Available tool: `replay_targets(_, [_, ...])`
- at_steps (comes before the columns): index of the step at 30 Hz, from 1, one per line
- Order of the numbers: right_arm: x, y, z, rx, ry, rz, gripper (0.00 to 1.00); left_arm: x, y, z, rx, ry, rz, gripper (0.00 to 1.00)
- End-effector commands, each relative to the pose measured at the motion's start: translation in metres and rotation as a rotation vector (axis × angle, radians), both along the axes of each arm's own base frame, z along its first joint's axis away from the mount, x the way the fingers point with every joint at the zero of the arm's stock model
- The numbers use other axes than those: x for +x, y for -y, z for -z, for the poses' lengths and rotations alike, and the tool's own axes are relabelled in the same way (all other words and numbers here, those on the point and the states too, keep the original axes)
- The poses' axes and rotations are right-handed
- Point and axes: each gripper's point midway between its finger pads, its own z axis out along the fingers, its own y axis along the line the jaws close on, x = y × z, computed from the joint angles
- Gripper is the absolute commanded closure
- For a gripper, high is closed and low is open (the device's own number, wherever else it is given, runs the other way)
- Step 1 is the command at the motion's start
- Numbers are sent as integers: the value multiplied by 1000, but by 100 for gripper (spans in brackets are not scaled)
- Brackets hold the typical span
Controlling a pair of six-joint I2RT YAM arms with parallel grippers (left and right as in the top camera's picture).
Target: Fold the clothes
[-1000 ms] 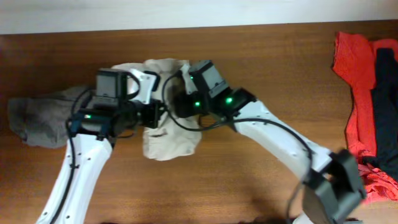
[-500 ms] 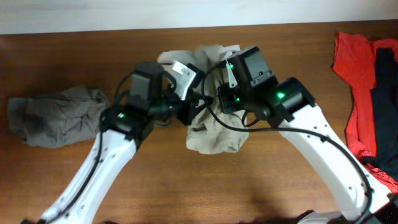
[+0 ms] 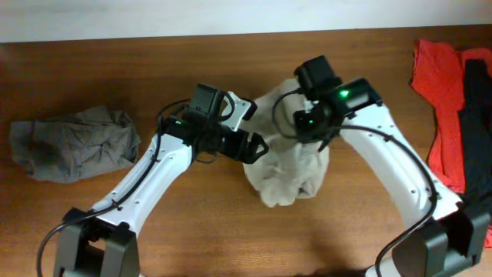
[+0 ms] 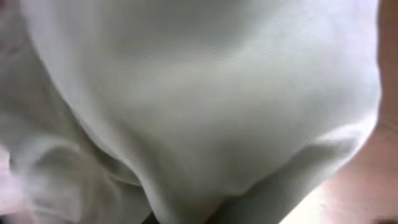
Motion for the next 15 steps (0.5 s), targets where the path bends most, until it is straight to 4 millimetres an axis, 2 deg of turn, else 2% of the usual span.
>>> replay_targets(1, [8,45,-47,-55,114,82,96,22,-24,-30,35,78,-69,1])
replay_targets(4, [4,76,-93,-120,202,125,96,35,-48,-55,31,96,-134,1])
replay_targets(7, [-3,111,-154,-233,324,185,96,49,-75,-83,21,135,-207,1])
replay_targets(9, [-8,123,-188,-271,391,184,96,55,-92,-96,20,163,-242,1])
replay_targets(12, [-10,120,-221,-248,471,141,96,57,-110,-106,21,181,-282,1])
replay_targets(15, [-7,93,-214,-144,447,37,96,56,-119,-108,24,178,-302,1])
